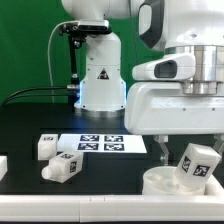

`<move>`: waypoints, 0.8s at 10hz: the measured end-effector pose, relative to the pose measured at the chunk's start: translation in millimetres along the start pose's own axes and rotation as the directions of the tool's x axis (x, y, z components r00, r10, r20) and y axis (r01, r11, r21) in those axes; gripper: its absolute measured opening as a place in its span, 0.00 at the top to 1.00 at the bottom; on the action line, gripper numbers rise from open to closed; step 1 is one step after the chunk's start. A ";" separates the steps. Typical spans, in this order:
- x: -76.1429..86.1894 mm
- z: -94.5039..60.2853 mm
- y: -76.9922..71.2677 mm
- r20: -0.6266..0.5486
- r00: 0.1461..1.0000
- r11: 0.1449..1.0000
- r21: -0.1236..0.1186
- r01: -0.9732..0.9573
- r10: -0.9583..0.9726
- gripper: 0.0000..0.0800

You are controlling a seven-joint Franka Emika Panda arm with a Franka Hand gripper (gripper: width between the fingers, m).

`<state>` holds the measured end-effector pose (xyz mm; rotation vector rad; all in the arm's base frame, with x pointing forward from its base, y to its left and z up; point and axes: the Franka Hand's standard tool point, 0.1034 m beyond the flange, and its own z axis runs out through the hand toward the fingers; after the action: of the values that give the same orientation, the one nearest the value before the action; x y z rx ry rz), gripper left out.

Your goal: Assemble stool

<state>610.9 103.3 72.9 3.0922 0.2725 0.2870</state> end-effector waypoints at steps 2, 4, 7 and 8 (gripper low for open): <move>-2.0 0.2 -2.0 0.031 0.999 1.000 0.004 -0.020 0.020 0.19; 12.1 -1.2 -11.1 0.045 0.997 0.997 0.023 -0.067 0.066 0.19; 18.5 -5.4 -4.4 0.225 0.972 0.997 0.015 -0.073 0.067 0.19; 17.2 -5.0 -4.9 0.230 0.970 0.996 0.012 -0.085 0.080 0.23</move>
Offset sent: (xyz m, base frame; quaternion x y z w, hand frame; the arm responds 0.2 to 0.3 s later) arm 0.0175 0.0335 0.0013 0.0619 -0.0298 0.0958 0.9930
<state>625.7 111.2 80.7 3.1227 0.1411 -0.0740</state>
